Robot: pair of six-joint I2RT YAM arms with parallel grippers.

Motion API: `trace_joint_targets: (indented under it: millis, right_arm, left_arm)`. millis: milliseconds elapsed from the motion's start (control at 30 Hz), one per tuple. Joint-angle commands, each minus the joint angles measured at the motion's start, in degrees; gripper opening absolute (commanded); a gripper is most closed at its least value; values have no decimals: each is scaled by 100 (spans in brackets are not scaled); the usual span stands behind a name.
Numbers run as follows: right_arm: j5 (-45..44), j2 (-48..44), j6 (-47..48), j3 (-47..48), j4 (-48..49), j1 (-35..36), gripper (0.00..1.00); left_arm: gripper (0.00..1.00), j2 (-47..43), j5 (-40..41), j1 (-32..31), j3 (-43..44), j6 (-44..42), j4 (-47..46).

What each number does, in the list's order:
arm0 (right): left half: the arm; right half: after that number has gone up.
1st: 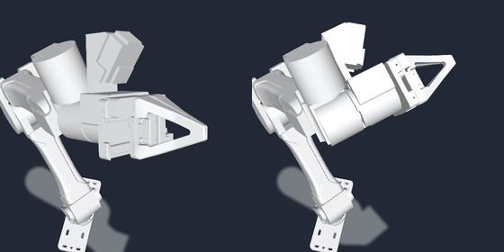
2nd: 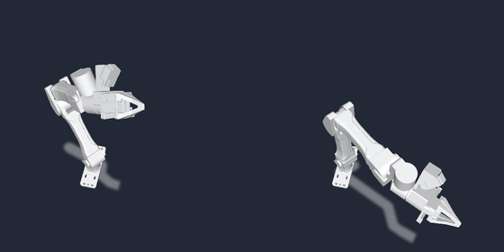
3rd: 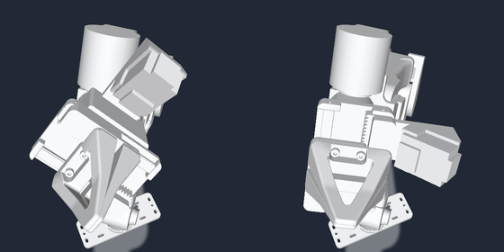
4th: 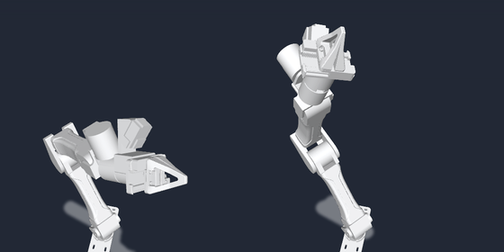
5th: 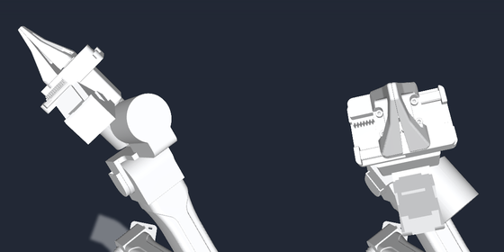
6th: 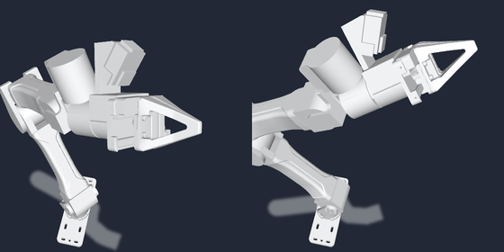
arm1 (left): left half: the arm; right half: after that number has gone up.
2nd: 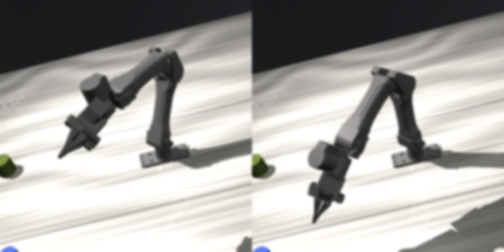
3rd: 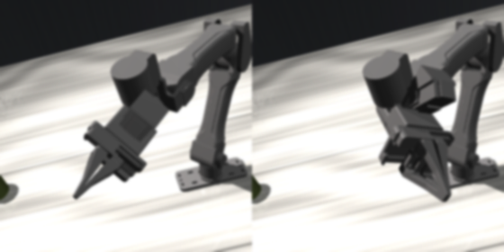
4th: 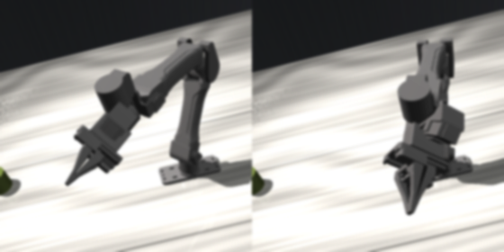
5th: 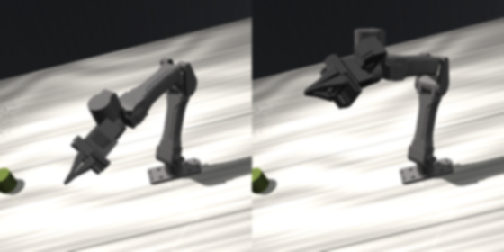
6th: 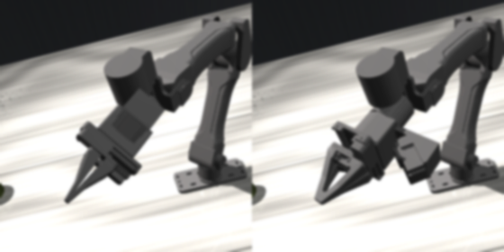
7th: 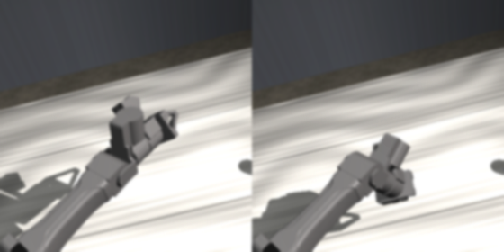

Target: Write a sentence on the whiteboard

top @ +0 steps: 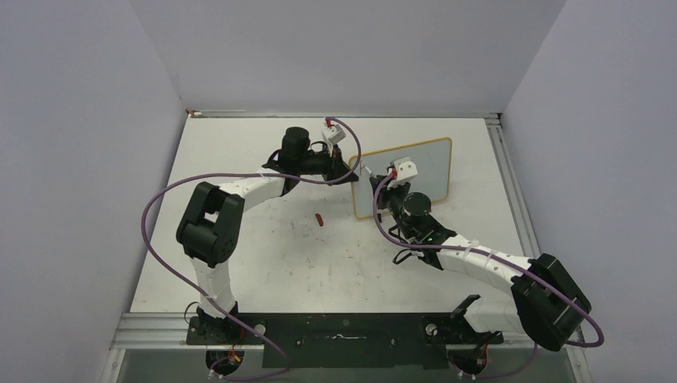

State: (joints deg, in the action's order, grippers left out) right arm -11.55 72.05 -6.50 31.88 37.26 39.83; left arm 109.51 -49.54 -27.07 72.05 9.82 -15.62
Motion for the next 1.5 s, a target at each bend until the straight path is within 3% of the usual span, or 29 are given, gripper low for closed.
trace_joint_targets:
  millis: [0,600,1467]
  right_arm:
    - [-35,-362,88,155,329,-18,5]
    - [-130,170,278,504,643,-26,5]
    - [-297,17,-224,-260,57,-7,5]
  left_arm:
    - [0,149,-267,-167,39,-183,617]
    - [0,151,-282,-176,63,-200,656]
    - [0,132,-279,-171,81,-209,674]
